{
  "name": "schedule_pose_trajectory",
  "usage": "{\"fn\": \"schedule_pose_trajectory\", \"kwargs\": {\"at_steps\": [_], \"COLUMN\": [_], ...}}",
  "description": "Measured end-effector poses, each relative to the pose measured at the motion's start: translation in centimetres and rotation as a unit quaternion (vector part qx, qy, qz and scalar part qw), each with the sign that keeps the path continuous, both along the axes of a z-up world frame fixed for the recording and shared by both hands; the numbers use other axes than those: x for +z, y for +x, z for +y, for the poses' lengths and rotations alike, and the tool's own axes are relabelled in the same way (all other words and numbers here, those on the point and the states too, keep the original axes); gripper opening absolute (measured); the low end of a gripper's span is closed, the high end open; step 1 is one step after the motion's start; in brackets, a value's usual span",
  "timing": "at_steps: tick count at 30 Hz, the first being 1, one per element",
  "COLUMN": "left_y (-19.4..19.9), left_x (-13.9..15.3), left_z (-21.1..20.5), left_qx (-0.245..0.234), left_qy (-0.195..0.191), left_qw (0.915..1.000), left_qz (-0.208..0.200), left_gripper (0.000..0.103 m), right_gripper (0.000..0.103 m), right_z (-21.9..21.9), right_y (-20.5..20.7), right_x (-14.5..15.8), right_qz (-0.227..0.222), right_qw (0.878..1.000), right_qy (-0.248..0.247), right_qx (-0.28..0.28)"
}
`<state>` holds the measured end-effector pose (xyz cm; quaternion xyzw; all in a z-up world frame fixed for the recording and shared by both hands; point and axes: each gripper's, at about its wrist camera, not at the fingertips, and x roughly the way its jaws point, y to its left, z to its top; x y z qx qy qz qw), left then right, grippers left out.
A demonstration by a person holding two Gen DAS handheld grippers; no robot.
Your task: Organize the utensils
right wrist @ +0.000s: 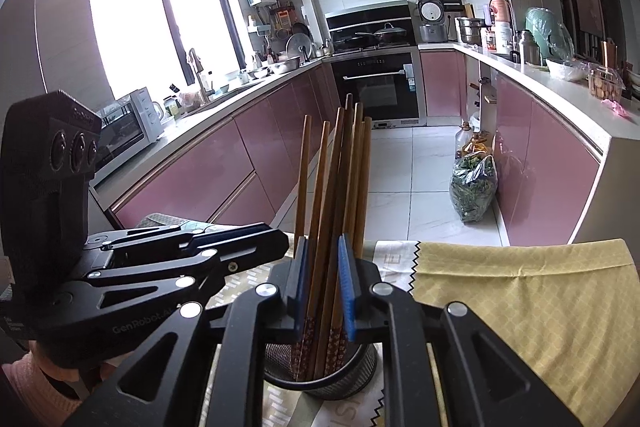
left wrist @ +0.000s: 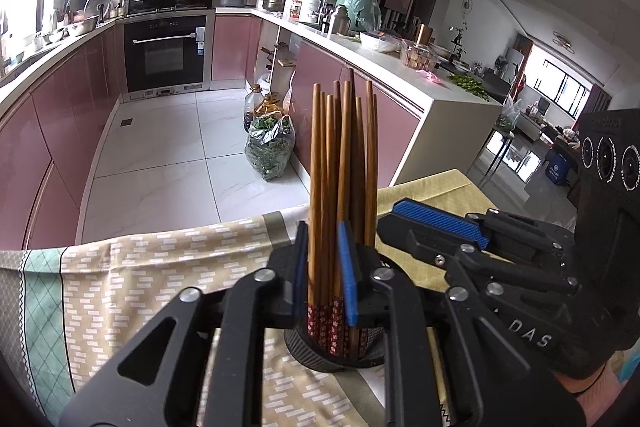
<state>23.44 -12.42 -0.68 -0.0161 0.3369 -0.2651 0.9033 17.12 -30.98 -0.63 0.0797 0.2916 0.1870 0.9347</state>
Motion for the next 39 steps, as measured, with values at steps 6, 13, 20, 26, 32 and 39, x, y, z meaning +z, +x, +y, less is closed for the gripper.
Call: {"fn": "schedule_pose_trajectory", "kwargs": {"at_steps": [6,13,20,26,32,39], "left_y": [-2.9,-8.0,-12.3,-15.0,-16.9,-18.6], "left_x": [0.2,0.8,0.7,1.3,1.8,2.4], "left_z": [2.8,5.7,8.0,9.4,10.4,10.9], "left_qx": [0.031,0.094,0.140,0.179,0.210,0.249], "left_qy": [-0.016,0.008,0.028,0.031,0.033,0.044], "left_qw": [0.9985,0.9879,0.9766,0.9656,0.9554,0.9408], "left_qz": [-0.043,-0.123,-0.161,-0.186,-0.205,-0.226], "left_gripper": [0.062,0.098,0.098,0.098,0.098,0.098], "right_gripper": [0.043,0.087,0.097,0.097,0.097,0.097], "right_z": [0.3,0.6,1.4,2.5,3.1,3.8], "right_y": [-2.4,-6.0,-9.2,-10.8,-12.1,-13.2], "right_x": [0.2,0.3,-0.4,-0.1,-0.1,0.2], "right_qz": [-0.020,-0.069,-0.102,-0.125,-0.131,-0.157], "right_qw": [1.000,0.995,0.992,0.990,0.989,0.985], "right_qy": [-0.016,-0.056,-0.056,-0.053,-0.048,-0.057], "right_qx": [0.000,-0.034,-0.044,-0.046,-0.048,-0.051]}}
